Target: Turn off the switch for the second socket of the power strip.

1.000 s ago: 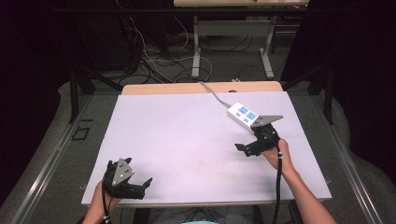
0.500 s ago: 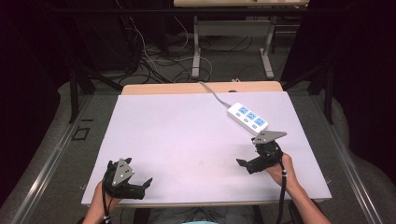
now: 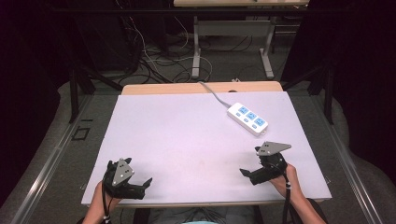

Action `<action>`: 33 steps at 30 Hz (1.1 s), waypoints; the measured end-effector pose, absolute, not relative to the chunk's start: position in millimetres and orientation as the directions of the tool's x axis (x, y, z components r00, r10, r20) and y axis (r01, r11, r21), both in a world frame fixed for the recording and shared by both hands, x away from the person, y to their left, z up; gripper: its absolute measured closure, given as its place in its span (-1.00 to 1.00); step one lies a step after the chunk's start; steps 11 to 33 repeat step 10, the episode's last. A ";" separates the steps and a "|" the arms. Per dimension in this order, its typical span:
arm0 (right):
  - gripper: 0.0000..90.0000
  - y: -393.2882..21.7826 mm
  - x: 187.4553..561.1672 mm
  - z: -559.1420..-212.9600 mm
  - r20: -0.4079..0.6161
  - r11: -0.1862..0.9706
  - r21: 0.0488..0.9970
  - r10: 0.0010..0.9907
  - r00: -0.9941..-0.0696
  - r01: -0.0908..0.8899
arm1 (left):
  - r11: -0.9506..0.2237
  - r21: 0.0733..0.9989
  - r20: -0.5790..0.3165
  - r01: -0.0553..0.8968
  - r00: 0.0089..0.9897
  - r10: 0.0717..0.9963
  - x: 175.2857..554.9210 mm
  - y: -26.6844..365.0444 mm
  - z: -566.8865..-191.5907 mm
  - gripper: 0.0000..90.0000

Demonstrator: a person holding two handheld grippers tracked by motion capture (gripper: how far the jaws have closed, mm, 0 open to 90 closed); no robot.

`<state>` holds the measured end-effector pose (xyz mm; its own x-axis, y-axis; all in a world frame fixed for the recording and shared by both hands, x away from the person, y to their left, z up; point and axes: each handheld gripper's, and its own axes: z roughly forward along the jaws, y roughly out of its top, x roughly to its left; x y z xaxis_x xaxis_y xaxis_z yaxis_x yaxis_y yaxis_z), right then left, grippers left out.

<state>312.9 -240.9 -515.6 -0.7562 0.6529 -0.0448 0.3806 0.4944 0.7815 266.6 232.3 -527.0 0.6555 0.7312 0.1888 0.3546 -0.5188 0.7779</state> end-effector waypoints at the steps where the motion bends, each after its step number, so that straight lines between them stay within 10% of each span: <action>1: -1.00 -241.7 311.4 -515.9 -0.050 0.496 0.783 0.653 -0.756 0.376 | -0.519 0.778 0.190 0.354 0.655 0.731 266.6 232.3 -527.0 -1.00; 33: -1.00 -245.6 301.6 -517.8 -0.059 0.484 0.793 0.665 -0.745 0.369 | -0.521 0.774 0.187 0.360 0.657 0.731 266.8 231.2 -527.2 -1.00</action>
